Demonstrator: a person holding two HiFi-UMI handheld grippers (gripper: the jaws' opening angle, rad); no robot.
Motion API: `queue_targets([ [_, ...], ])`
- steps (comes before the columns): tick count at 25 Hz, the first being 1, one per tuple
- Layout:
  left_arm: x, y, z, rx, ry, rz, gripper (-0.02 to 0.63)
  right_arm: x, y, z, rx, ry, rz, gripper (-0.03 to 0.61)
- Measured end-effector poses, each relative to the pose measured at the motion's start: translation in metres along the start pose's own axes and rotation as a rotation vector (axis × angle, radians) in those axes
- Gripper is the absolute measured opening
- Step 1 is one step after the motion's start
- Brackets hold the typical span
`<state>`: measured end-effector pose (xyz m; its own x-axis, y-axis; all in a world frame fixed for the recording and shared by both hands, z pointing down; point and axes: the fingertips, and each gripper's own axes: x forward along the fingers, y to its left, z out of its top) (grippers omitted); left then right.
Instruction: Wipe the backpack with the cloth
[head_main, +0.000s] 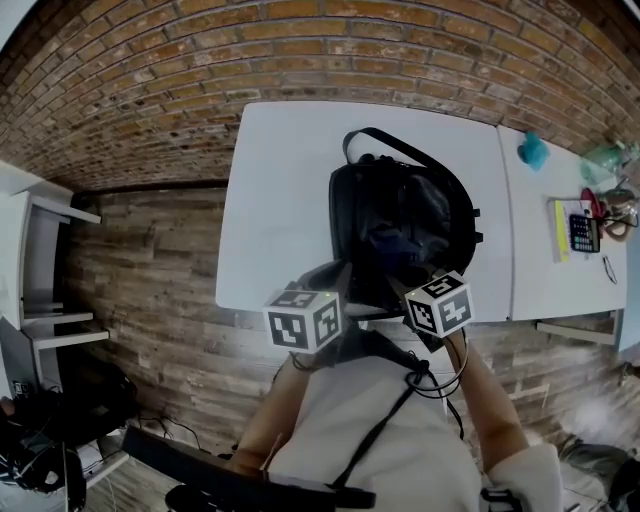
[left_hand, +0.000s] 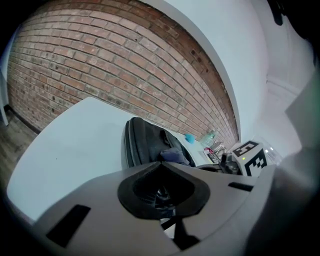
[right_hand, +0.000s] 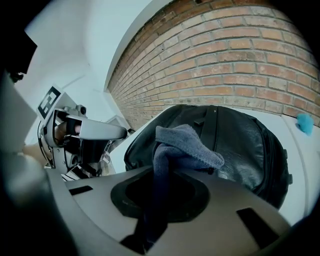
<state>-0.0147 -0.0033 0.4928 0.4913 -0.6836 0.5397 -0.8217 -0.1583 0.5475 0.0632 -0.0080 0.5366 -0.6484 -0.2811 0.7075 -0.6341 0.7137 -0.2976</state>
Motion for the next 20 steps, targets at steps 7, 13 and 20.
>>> queue_targets([
  [7,-0.010,0.008,0.004,-0.004,-0.005,-0.002,0.003,-0.006,0.007,-0.012,0.045,0.029,0.005,0.048],
  [13,-0.014,0.009,0.012,0.012,0.021,-0.048,0.003,-0.006,0.012,-0.022,0.090,0.080,-0.005,0.048],
  [20,-0.012,0.019,0.018,0.032,0.058,-0.088,0.003,-0.008,0.012,-0.016,0.089,0.131,-0.007,0.048],
])
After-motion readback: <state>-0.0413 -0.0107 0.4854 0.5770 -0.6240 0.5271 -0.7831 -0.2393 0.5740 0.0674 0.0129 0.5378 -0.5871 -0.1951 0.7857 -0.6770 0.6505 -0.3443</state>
